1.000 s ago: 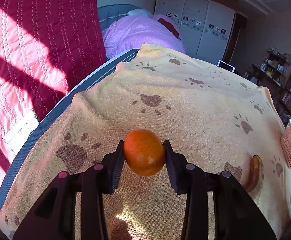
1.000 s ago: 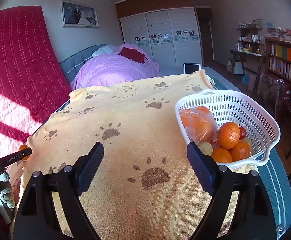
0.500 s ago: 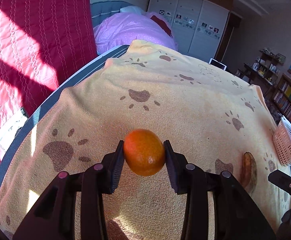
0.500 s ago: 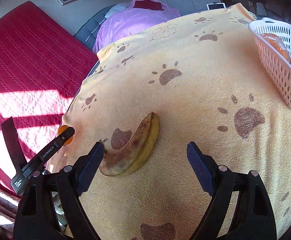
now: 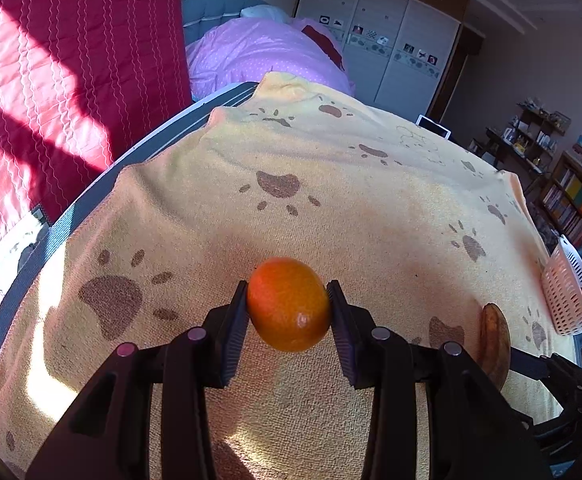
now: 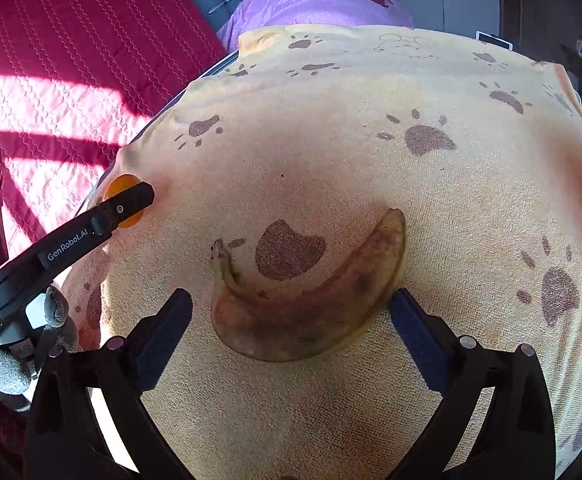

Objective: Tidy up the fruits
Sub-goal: 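Grasp the banana with the right tool while the left tool holds the orange, then lift the banana with the right tool and carry it over the basket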

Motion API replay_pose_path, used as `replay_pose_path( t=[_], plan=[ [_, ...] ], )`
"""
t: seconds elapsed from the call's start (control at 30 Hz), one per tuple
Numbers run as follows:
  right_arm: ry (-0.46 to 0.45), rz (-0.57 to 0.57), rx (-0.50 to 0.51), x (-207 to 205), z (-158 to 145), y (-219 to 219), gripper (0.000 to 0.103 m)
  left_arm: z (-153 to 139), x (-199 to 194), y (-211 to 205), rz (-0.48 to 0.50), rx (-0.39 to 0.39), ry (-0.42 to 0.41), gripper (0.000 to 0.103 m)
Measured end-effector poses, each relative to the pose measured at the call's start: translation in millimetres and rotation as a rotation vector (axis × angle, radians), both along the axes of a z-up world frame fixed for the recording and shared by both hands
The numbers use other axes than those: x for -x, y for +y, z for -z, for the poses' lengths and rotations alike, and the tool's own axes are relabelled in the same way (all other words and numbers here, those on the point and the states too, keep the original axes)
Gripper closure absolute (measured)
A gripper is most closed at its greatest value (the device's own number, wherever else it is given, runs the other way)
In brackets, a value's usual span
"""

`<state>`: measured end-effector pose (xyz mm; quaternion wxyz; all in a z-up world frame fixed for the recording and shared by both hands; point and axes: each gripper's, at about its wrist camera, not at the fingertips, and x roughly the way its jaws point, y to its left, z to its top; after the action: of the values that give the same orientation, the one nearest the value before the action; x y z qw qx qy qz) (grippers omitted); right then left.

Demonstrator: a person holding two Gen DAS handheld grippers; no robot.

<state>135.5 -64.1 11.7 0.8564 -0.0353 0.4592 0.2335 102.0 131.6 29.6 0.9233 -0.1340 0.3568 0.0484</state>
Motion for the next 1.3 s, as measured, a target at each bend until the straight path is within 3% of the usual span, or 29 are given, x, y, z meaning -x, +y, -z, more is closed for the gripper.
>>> replay_pose_path(
  t=[0.13,0.37,0.73,1.3],
  plan=[
    [-0.025,-0.025,0.100,-2.0,8.5,10.8,0.002,0.6,-0.3,-0.7,0.001,0.001,0.003,0.064],
    [-0.065,-0.034,0.149,-4.1,14.2,16.4,0.002,0.7,-0.6,-1.2,0.002,0.001,0.004,0.064],
    [-0.102,0.012,0.038,0.5,1.6,-2.7,0.004,1.2,-0.7,-3.2,0.005,0.001,0.004,0.064],
    [-0.240,0.139,-0.132,19.2,-45.4,-51.4,0.004,-0.8,-0.5,-4.9,0.007,-0.002,-0.001,0.064]
  ],
)
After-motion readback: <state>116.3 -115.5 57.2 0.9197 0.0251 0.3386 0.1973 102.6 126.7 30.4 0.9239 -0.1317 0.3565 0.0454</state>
